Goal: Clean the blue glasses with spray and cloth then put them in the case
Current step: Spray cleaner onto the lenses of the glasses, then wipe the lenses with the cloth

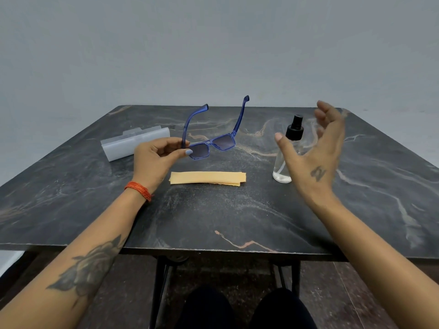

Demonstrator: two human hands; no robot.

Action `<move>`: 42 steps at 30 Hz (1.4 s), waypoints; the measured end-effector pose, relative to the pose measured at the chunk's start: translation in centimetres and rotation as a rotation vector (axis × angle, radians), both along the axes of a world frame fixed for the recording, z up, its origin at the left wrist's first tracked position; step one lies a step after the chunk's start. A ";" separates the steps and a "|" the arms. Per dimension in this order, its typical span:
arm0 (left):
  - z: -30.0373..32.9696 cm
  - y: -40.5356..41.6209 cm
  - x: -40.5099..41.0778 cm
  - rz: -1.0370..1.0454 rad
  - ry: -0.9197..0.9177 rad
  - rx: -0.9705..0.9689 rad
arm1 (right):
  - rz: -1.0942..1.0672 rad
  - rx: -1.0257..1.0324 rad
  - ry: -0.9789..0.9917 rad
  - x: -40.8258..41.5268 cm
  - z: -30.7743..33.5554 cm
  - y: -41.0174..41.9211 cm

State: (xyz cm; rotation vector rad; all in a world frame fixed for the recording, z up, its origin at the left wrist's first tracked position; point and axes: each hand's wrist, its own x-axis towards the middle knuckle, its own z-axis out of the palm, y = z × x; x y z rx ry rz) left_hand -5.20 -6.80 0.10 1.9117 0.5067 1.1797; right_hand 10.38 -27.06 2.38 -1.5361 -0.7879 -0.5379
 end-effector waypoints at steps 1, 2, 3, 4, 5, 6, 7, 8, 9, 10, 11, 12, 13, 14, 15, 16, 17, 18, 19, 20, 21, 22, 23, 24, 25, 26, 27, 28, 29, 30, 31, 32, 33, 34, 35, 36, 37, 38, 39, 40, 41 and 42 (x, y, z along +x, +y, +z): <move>0.0 0.0 0.0 0.001 0.001 -0.002 | 0.002 0.044 -0.071 -0.5 0.3 0.0; 0.0 0.0 0.0 0.003 0.002 -0.006 | 0.012 0.078 -0.152 -1.0 0.6 0.2; 0.0 0.0 0.1 0.003 0.002 -0.014 | 0.025 0.099 -0.236 -1.5 0.8 0.5; 0.0 0.1 0.1 0.006 0.002 -0.023 | 0.040 0.107 -0.312 -1.9 0.9 0.8; 0.0 0.1 0.1 0.011 0.004 -0.031 | 0.054 0.102 -0.374 -2.4 0.9 1.2; 0.0 0.1 0.1 0.017 0.004 -0.039 | 0.070 0.085 -0.418 -2.8 0.8 1.7; 0.0 0.1 0.1 0.022 0.000 -0.051 | 0.091 0.059 -0.446 -3.3 0.7 2.2; 0.0 0.2 0.1 0.025 -0.007 -0.063 | 0.119 0.024 -0.460 -3.7 0.4 2.7; -0.1 0.2 0.1 0.028 -0.014 -0.072 | 0.150 -0.023 -0.471 -3.9 0.1 3.3; 0.0 0.3 0.1 0.032 -0.021 -0.078 | 0.184 -0.081 -0.486 -4.0 -0.3 3.8; 0.0 0.3 0.1 0.035 -0.027 -0.084 | 0.219 -0.146 -0.506 -4.0 -0.6 4.4; 0.0 0.3 0.1 0.038 -0.032 -0.090 | 0.256 -0.218 -0.530 -3.9 -1.0 5.0; 0.0 0.3 0.1 0.040 -0.034 -0.094 | 0.292 -0.296 -0.556 -3.7 -1.3 5.6; 0.0 0.3 0.1 0.042 -0.034 -0.098 | 0.327 -0.387 -0.578 -3.5 -1.5 6.1; 0.0 0.4 0.1 0.045 -0.033 -0.102 | 0.356 -0.502 -0.586 -3.3 -1.5 6.6; 0.0 0.4 0.1 0.050 -0.031 -0.107 | 0.372 -0.640 -0.573 -3.2 -1.4 7.0; 0.0 0.4 0.2 0.056 -0.027 -0.110 | 0.375 -0.777 -0.549 -3.1 -1.4 7.4; 0.0 0.4 0.2 0.062 -0.021 -0.110 | 0.367 -0.888 -0.521 -3.0 -1.4 7.9; 0.0 0.4 0.2 0.067 -0.014 -0.109 | 0.363 -0.973 -0.486 -3.1 -1.2 8.2; 0.0 0.4 0.2 0.072 -0.008 -0.107 | 0.371 -1.030 -0.442 -3.3 -1.1 8.5; 0.0 0.4 0.2 0.075 -0.003 -0.105 | 0.386 -1.066 -0.398 -3.4 -1.0 8.7; 0.0 0.4 0.2 0.078 0.002 -0.104 | 0.401 -1.087 -0.356 -3.4 -1.0 8.9; 0.0 0.4 0.2 0.081 0.005 -0.106 | 0.416 -1.095 -0.314 -3.4 -1.1 9.0; 0.0 0.5 0.2 0.083 0.007 -0.108 | 0.431 -1.097 -0.267 -3.3 -1.2 9.1; 0.0 0.5 0.2 0.085 0.010 -0.110 | 0.448 -1.088 -0.217 -3.2 -1.3 9.1; 0.0 0.5 0.2 0.085 0.012 -0.112 | 0.464 -1.074 -0.163 -3.0 -1.4 9.1; 0.0 0.5 0.3 0.085 0.014 -0.114 | 0.481 -1.055 -0.114 -2.9 -1.5 9.1; 0.0 0.5 0.3 0.083 0.016 -0.115 | 0.493 -1.034 -0.076 -2.8 -1.6 9.1; 0.0 0.4 0.3 0.081 0.017 -0.116 | 0.501 -1.013 -0.055 -2.7 -1.7 9.1; 0.0 0.4 0.4 0.079 0.017 -0.118 | 0.505 -0.997 -0.045 -2.6 -1.8 9.1; 0.0 0.4 0.4 0.077 0.015 -0.120 | 0.507 -0.980 -0.044 -2.5 -1.8 9.1; 0.0 0.4 0.4 0.078 0.014 -0.125 | 0.510 -0.958 -0.041 -2.5 -1.7 9.1; 0.0 0.5 0.4 0.080 0.012 -0.133 | 0.517 -0.926 -0.034 -2.4 -1.6 9.0; 0.0 0.5 0.4 0.082 0.009 -0.143 | 0.528 -0.888 -0.015 -2.3 -1.5 8.9; 0.0 0.5 0.4 0.081 0.005 -0.153 | 0.545 -0.847 0.018 -2.2 -1.2 8.7; 0.0 0.6 0.4 0.080 0.002 -0.161 | 0.566 -0.803 0.065 -2.1 -1.0 8.5; 0.0 0.6 0.4 0.079 0.000 -0.167 | 0.598 -0.756 0.127 -2.0 -0.7 8.3; 0.0 0.6 0.4 0.079 0.000 -0.172 | 0.643 -0.707 0.199 -1.9 -0.4 8.1; 0.0 0.6 0.4 0.080 -0.002 -0.177 | 0.699 -0.659 0.272 -1.9 -0.2 7.9; 0.0 0.6 0.3 0.080 -0.006 -0.181 | 0.758 -0.619 0.332 -1.8 0.1 7.7; 0.0 0.6 0.3 0.079 -0.011 -0.185 | 0.810 -0.593 0.374 -1.7 0.3 7.5; 0.0 0.5 0.3 0.078 -0.015 -0.189 | 0.850 -0.585 0.396 -1.5 0.5 7.3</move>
